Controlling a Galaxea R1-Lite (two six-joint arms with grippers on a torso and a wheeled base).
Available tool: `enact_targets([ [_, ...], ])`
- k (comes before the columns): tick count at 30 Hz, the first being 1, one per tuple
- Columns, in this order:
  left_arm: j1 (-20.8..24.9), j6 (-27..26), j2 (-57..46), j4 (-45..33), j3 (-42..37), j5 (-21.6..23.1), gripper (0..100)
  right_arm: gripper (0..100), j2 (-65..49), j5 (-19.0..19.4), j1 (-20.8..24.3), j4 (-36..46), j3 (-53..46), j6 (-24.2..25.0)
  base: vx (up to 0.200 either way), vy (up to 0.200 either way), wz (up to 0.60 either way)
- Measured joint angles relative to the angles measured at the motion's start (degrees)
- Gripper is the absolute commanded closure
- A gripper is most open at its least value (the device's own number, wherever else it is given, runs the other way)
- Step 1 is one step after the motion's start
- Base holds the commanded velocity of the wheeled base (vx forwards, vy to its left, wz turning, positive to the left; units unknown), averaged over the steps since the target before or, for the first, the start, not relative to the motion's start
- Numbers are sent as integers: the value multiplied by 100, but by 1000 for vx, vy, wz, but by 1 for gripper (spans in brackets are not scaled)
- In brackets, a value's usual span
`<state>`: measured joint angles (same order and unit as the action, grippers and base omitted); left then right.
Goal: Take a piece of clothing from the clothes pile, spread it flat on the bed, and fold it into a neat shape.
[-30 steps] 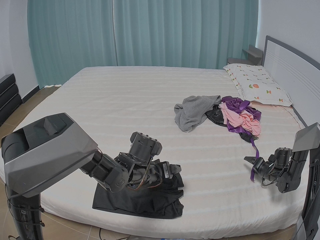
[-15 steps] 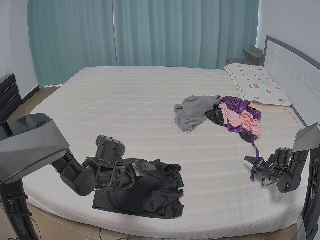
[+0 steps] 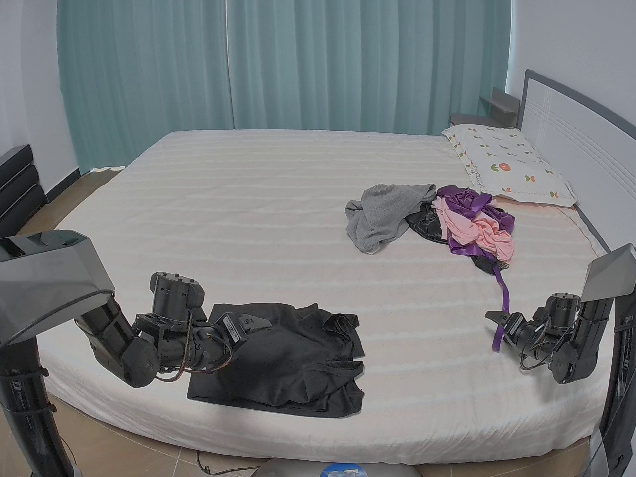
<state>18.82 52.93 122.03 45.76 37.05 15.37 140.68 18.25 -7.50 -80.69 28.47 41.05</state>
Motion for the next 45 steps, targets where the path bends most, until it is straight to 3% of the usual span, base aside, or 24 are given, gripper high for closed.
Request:
enact_targets([
  [8, -105, 277, 18, 9, 13, 37, 0, 0, -57, -49, 135, -30, -61, 0, 0, 100, 0],
  [14, -262, 383, 16, 24, 0, 321, 0, 0, -433, -68, 304, -24, -272, 1, 0, 200, 0],
  [20, -361, 427, 20, 22, 2, 425, 0, 0, -842, -189, 890, -27, -612, -10, 0, 200, 0],
  [31, -402, 585, 20, 33, 33, 461, 0, 0, -1180, -1057, 2237, 334, -818, -38, 0, 200, 0],
  [37, -405, 591, 22, 35, 33, 460, 0, 0, -1362, -1820, 3010, 908, -791, -185, 0, 200, 0],
  [45, -375, 578, 33, 35, 38, 457, 0, 0, -1476, -2349, 3655, 1253, -705, -446, 0, 75, 0],
])
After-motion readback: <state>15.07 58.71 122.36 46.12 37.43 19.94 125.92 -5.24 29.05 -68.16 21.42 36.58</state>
